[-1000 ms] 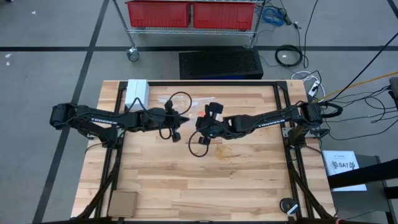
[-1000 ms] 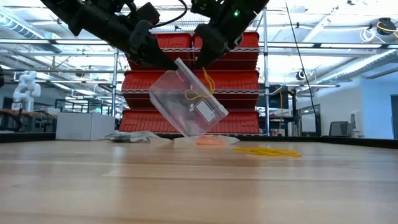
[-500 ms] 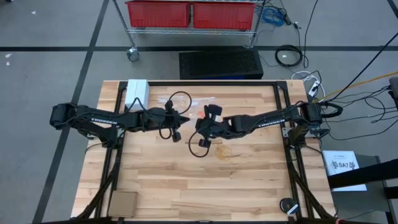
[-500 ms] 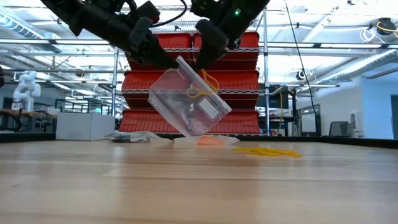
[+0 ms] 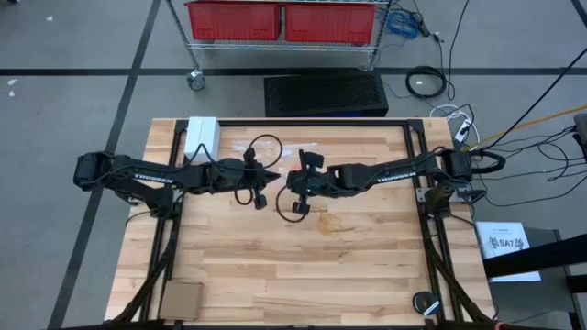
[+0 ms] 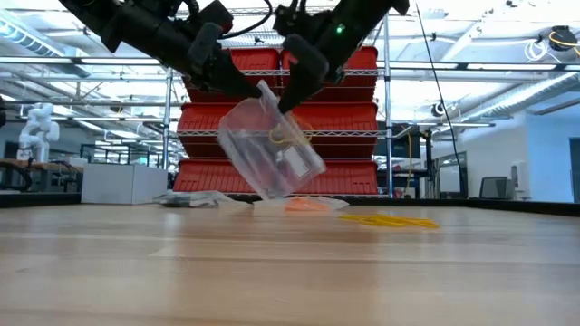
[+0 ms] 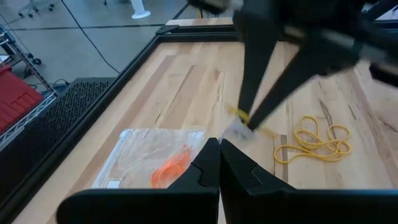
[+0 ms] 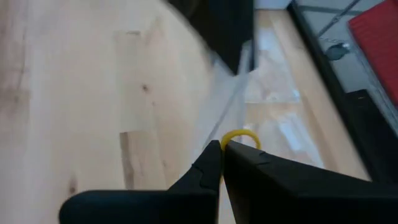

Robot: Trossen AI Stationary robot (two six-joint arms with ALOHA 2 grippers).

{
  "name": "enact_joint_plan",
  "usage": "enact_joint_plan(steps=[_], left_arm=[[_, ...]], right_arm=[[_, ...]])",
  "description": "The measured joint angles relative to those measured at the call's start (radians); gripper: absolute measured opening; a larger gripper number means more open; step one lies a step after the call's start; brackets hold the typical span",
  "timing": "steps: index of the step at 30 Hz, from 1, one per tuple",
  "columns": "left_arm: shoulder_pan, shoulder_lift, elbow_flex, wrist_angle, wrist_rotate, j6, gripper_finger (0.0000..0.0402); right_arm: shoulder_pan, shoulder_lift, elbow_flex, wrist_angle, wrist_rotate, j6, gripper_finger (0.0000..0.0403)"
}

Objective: Sort rubber bands
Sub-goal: Put the yellow rubber band into the bottom transparent zip bag

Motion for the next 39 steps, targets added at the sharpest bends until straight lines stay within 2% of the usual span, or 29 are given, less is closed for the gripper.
enact_joint_plan(steps=[6, 14, 22, 27, 32, 35, 39], left_arm=[[0.0, 0.0, 0.0, 0.001, 0.0, -0.002, 0.0], [-0.001, 0.014, 0.0, -0.005, 0.001, -0.005, 0.0], [-0.022, 0.039, 0.0, 0.035, 0.019, -0.005, 0.0], [-0.031, 0.039, 0.0, 0.052, 0.021, -0.005, 0.0], [-0.039, 0.039, 0.0, 0.063, 0.021, -0.005, 0.0], [-0.045, 0.039, 0.0, 0.077, 0.024, -0.022, 0.0], [-0.052, 0.041, 0.0, 0.087, 0.034, -0.032, 0.0]], right_arm=[[-0.006, 0.064, 0.0, 0.021, -0.048, 0.008, 0.0], [0.018, 0.08, -0.002, 0.144, 0.12, 0.09, 0.0], [0.012, 0.078, -0.146, 0.347, 0.143, 0.139, 0.0], [0.014, 0.079, -0.32, 0.698, 0.164, 0.154, 0.0], [0.014, 0.079, -0.46, 1.038, 0.121, 0.029, 0.0], [0.007, 0.078, -0.471, 1.042, 0.075, 0.066, 0.0007], [-0.007, 0.078, -0.428, 0.954, 0.019, 0.09, 0.0045]])
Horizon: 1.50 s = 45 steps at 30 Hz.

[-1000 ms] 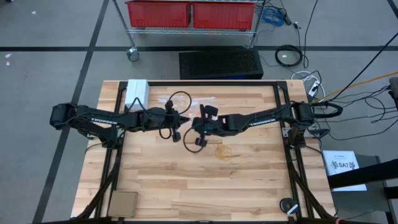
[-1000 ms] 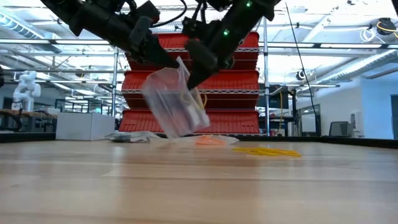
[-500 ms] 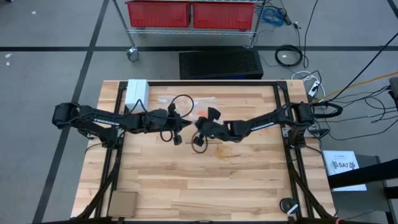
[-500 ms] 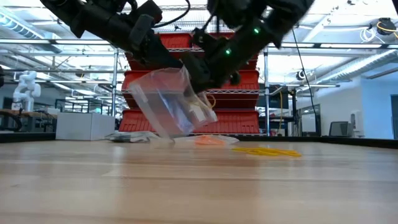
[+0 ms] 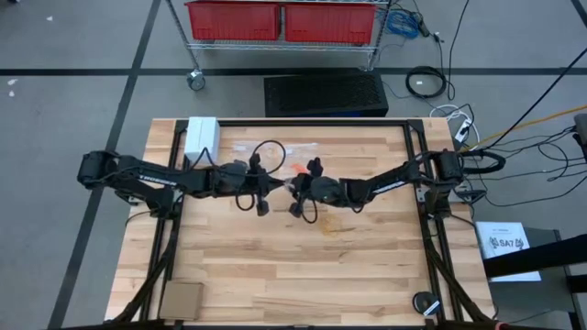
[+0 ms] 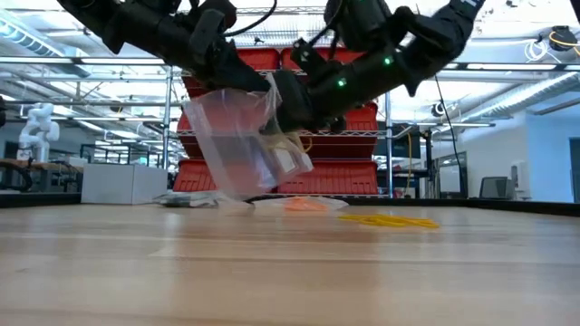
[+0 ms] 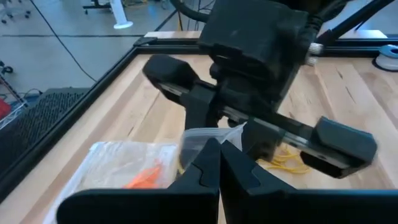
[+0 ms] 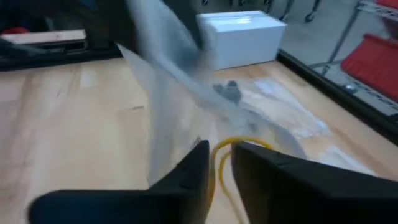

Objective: Sort rubber bands
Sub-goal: Put the yellow rubber band into the bottom transparent zip bag

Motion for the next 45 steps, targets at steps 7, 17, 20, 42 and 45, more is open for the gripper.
enact_joint_plan(steps=[7, 17, 20, 42, 45], left_arm=[[-0.007, 0.052, 0.0, 0.019, 0.002, -0.018, 0.0], [-0.006, 0.056, 0.0, 0.046, 0.001, -0.02, 0.0], [-0.006, 0.056, 0.0, 0.046, 0.0, -0.018, 0.0], [-0.006, 0.056, 0.0, 0.069, 0.019, 0.003, 0.0], [-0.006, 0.056, 0.0, 0.069, 0.019, 0.004, 0.0]], right_arm=[[0.027, 0.0, 0.125, -0.253, -0.021, -0.003, 0.0126], [0.065, 0.0, 0.346, -0.704, -0.021, -0.01, 0.0152], [0.064, 0.0, 0.403, -0.813, -0.021, -0.006, 0.0151], [0.061, -0.001, 0.781, -1.435, -0.019, -0.041, 0.0153], [0.061, -0.001, 0.821, -1.512, -0.02, -0.039, 0.0153]])
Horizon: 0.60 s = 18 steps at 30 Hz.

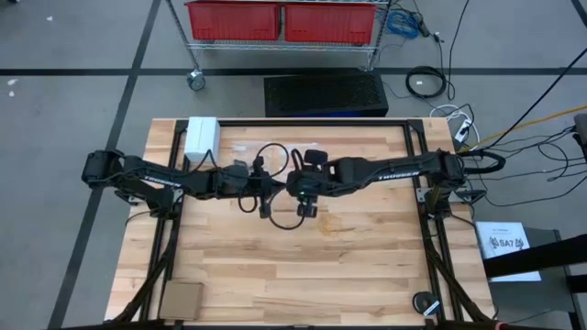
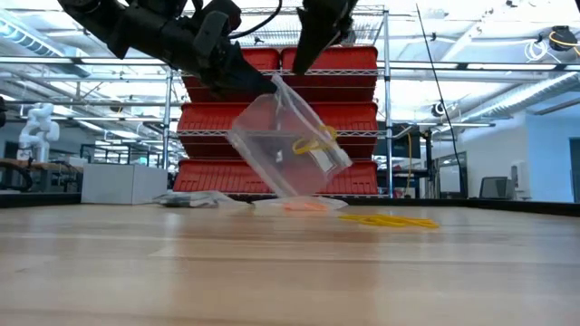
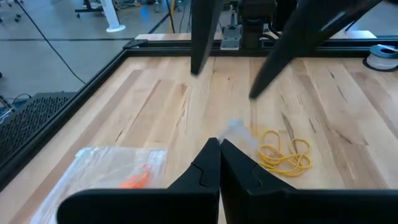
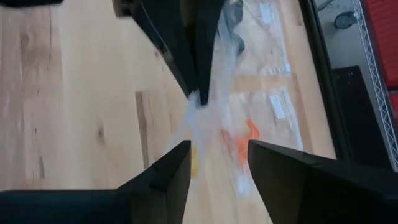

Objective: Sort rubber bands
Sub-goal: Put the yellow rubber band into the bottom transparent zip bag

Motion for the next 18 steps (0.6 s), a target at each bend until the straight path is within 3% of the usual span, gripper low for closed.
enact_joint_plan(steps=[10, 14, 18], left_arm=[[0.0, 0.0, 0.0, 0.0, 0.0, 0.0, 0.0], [0.0, 0.0, 0.0, -0.001, 0.0, 0.008, 0.0], [0.0, 0.0, 0.0, 0.0, 0.0, 0.008, 0.0]], right_arm=[[0.015, -0.023, 0.067, -0.294, 0.0, 0.093, 0.0153], [0.026, -0.092, -0.021, -0.283, 0.004, 0.138, 0.0153], [0.043, -0.21, -0.213, -0.124, 0.0, 0.173, 0.0153]])
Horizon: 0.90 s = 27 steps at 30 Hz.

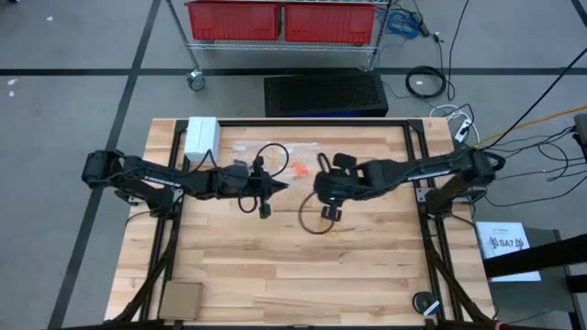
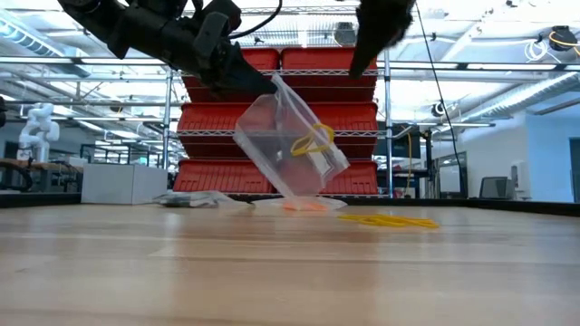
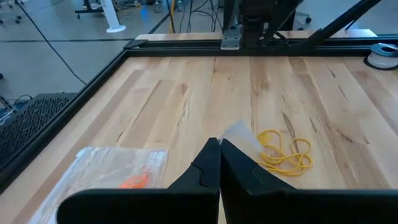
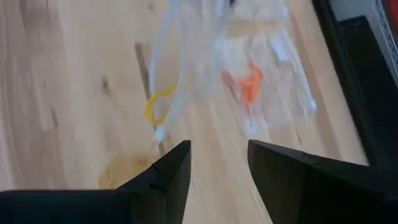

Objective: Sort rubber bands
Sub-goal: Put the yellow rubber band into the bottom transparent zip bag

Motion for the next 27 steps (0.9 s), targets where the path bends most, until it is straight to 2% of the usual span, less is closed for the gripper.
enact_joint_plan(steps=[6, 9, 12, 15, 20, 24, 27], left_arm=[[0.0, 0.0, 0.0, 0.0, -0.005, -0.003, 0.0], [0.0, 0.0, 0.0, 0.001, -0.014, -0.007, 0.0], [0.0, 0.0, 0.0, 0.005, -0.025, -0.007, 0.0], [0.0, 0.0, 0.0, 0.019, -0.026, -0.007, 0.0], [0.0, 0.0, 0.0, 0.032, -0.027, -0.008, 0.0], [0.0, 0.0, 0.0, 0.037, -0.027, -0.01, 0.0], [0.0, -0.005, 0.0, 0.036, -0.028, -0.01, 0.0]], right_arm=[[0.043, -0.187, -0.459, 0.54, 0.056, -0.002, 0.0153], [0.079, -0.212, -0.66, 0.829, 0.056, 0.016, 0.0153], [0.105, -0.196, -0.789, 1.054, 0.059, 0.051, 0.0153], [0.112, -0.157, -0.841, 1.182, 0.076, 0.107, 0.0153], [0.11, -0.09, -0.843, 1.224, 0.156, 0.158, 0.0153], [0.111, -0.044, -0.843, 1.252, 0.167, 0.172, 0.0152], [0.111, -0.01, -0.843, 1.283, 0.173, 0.153, 0.0135]])
